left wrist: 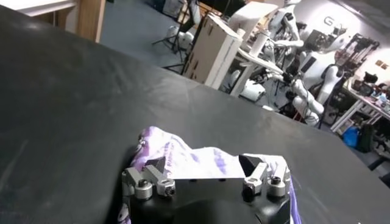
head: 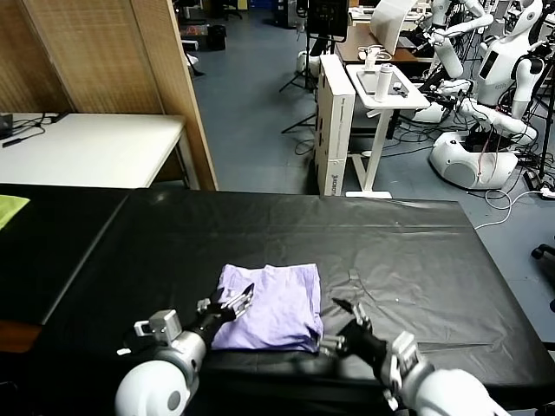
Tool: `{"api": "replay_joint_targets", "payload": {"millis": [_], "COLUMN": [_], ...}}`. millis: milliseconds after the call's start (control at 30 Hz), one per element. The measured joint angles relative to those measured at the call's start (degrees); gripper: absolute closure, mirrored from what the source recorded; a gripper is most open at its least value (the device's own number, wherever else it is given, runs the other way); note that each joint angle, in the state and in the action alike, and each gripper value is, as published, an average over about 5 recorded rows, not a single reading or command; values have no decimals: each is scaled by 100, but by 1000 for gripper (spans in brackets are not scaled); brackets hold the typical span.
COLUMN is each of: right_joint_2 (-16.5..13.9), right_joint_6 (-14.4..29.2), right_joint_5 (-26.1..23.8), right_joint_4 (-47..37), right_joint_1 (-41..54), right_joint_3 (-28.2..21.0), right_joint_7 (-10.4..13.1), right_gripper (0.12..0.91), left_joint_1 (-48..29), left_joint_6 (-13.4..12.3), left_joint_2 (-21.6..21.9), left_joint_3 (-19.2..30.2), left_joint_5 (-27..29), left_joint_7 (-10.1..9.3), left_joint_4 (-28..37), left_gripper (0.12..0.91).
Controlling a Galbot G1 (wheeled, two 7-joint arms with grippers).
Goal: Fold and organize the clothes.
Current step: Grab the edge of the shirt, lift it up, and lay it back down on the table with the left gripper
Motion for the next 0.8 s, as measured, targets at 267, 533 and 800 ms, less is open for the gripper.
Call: {"api": "replay_joint_targets", "payload": {"millis": [267, 533, 800], "right_joint_2": [667, 958, 1013], "right_joint_6": [-13, -20, -51], "right_joint_5": [80, 96, 101], "right_joint_4": [-665, -981, -1093], "right_joint_1": [510, 671, 648], "right_joint_3": [-117, -160, -69], "right_joint_7": [57, 64, 133], "right_gripper": [185, 390, 815], "left_joint_1": [24, 43, 77], "left_joint_6": [-52, -113, -199], "left_joint_2": [-1, -12, 1], "left_joint_3": [-60, -88, -181], "left_joint_5": [102, 195, 228], "left_joint_7": [6, 17, 42], "left_joint_4": [25, 63, 86], "left_gripper": [123, 123, 123]}}
